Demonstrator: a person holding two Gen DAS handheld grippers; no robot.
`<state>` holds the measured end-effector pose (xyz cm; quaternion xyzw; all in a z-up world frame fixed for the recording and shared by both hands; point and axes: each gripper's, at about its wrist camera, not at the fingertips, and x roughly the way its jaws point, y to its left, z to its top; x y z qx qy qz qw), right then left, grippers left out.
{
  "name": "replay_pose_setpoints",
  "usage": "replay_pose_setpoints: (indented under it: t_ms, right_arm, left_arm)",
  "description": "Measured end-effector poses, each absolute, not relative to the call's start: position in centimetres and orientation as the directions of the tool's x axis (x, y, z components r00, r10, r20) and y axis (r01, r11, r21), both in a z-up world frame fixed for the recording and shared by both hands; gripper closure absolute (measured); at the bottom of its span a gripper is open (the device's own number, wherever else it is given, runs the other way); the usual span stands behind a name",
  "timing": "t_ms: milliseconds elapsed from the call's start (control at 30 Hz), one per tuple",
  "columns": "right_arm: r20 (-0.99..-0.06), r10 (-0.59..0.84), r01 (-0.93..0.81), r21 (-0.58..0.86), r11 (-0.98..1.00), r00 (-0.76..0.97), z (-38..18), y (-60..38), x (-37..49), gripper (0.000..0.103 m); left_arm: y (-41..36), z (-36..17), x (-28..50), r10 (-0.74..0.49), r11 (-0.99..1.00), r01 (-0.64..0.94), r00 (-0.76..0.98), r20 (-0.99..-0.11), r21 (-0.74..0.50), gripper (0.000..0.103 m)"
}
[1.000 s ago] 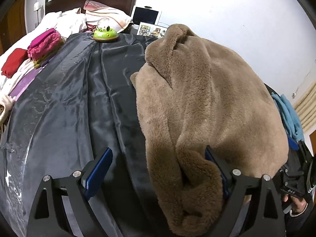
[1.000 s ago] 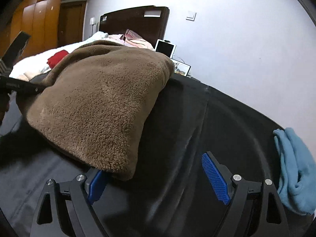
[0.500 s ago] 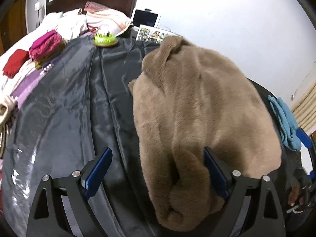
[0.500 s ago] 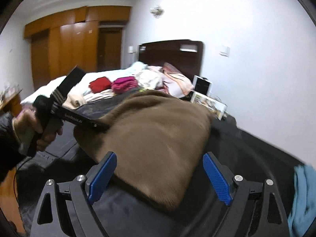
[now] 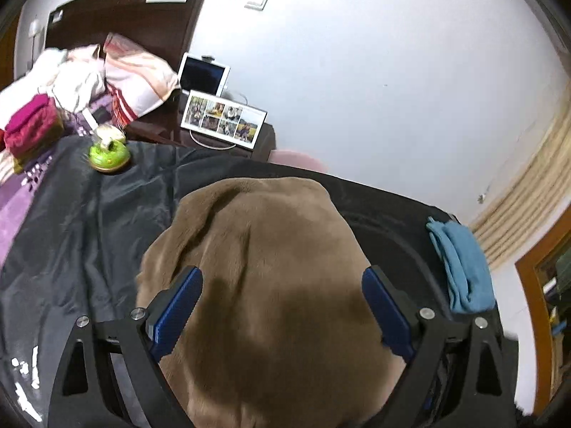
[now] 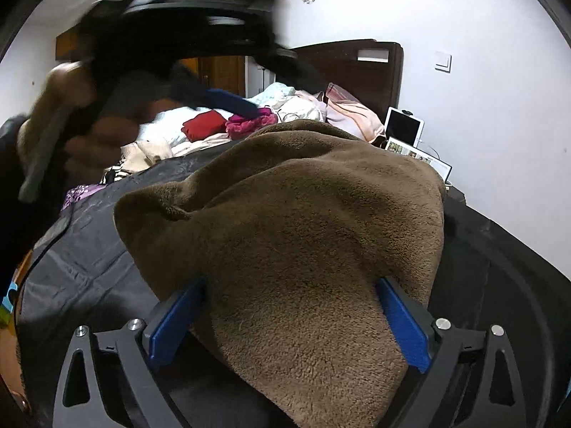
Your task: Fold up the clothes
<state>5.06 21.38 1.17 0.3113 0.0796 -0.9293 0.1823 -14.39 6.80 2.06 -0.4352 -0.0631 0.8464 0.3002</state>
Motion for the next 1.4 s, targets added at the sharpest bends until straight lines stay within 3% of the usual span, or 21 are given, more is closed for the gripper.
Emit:
replay_pose_setpoints:
  t_ms: [167,300,733,833,1033,1400]
  right_arm:
    - [-0.606,-0.302,0.395,-0.023,-0.918,-0.736,0.7,21.4,4.7,0.001]
    - [-0.604,-0.313,0.401,-0.011,-0.916,-0.732,0.5,21.4,4.6,0.001]
    - [-0.614,-0.316,0.414,-0.02,-0.91,-0.723,0.7,20.9,4.9,0.001]
    - [-0.601,-0.355,0.406,0.054,-0.912,-0.716,1.8,22.2,4.4,0.001]
    - [-0.54,-0.381,0.349,0.165,-0.922,-0.751,3.6,25.8,4.8,0.001]
    - [-0.574,-0.398,0.149,0.432,-0.89,-0.715,2.1,33.1,-0.1,0.001]
  left_arm:
    - [6.9,-1.3,-17.8,0.484,-0.869,-0.338,-0.431,-0.761,-0.362,0.014]
    - [5.5,-4.2,-19.4,0.434,-0.899,-0.259,-0.417,-0.799,-0.353,0.025]
    - [3.7,-6.7,-19.7,0.438,-0.898,-0.248,-0.421,-0.794,-0.364,0.026]
    - [3.7,-6.1,-19.4,0.439,-0.897,-0.258,-0.422,-0.793,-0.36,0.026]
    - [1.0,-4.1,-18.5,0.546,-0.837,-0.231,-0.406,-0.733,-0.496,0.023]
    - [-2.1,-4.2,-14.9,0.58,-0.815,-0.247,-0.358,-0.732,-0.524,0.021]
